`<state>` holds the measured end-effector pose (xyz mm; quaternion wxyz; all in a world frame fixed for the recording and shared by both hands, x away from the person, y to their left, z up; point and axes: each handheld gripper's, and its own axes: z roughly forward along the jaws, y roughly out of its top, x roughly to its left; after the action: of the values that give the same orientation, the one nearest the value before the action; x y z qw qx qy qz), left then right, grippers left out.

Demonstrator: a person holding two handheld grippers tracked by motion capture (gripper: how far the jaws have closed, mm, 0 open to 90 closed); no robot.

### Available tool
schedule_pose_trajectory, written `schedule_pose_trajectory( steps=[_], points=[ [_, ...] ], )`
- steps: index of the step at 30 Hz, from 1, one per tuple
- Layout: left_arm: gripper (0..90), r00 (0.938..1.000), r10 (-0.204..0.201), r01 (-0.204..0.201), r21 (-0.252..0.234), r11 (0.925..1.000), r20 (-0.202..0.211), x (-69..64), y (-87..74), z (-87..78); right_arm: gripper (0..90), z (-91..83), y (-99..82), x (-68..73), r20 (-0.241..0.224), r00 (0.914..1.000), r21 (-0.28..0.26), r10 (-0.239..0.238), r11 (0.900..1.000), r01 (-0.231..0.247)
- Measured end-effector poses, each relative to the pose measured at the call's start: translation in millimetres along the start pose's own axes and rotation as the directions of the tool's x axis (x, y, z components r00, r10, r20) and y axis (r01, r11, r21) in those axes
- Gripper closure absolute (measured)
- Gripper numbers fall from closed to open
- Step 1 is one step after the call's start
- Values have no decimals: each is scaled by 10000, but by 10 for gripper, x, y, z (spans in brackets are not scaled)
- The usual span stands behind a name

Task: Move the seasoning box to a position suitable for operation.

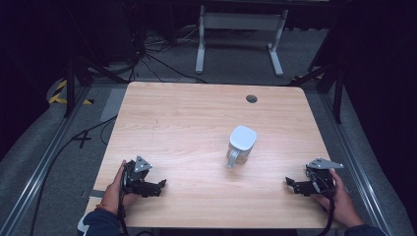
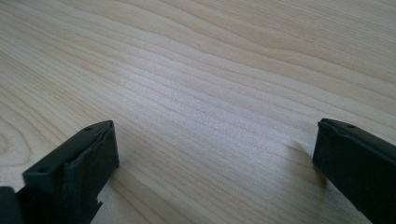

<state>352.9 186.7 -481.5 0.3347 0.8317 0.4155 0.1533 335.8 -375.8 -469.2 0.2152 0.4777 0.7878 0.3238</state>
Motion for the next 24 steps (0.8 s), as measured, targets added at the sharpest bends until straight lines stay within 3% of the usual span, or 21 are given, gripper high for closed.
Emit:
schedule_pose_trajectory(
  steps=[1,4,7,13,21,24],
  points=[
    [0,9999,145,-145,-32,9999,16,11,25,21,0,1,0,-4,-32,10000,3,-42,10000,42],
    [0,9999,68,-68,-63,10000,106,-3,70,66,0,-6,-5,-31,-262,9993,7,-263,9997,263],
    [0,9992,358,-357,-45,9994,174,18,86,75,0,-3,-4,-59,-457,9976,8,-518,9987,519],
    [12,9992,321,-319,-67,9995,240,3,68,57,0,32,29,-96,-1180,9863,-74,-1150,9934,1149],
    [50,9994,261,-255,-238,9994,239,-21,51,45,0,37,37,-94,-1270,9837,-61,-1270,9919,1272],
    [51,9981,532,-525,-213,9984,326,2,64,49,0,35,35,-90,-1251,9844,-61,-1235,9923,1238]
  ],
)
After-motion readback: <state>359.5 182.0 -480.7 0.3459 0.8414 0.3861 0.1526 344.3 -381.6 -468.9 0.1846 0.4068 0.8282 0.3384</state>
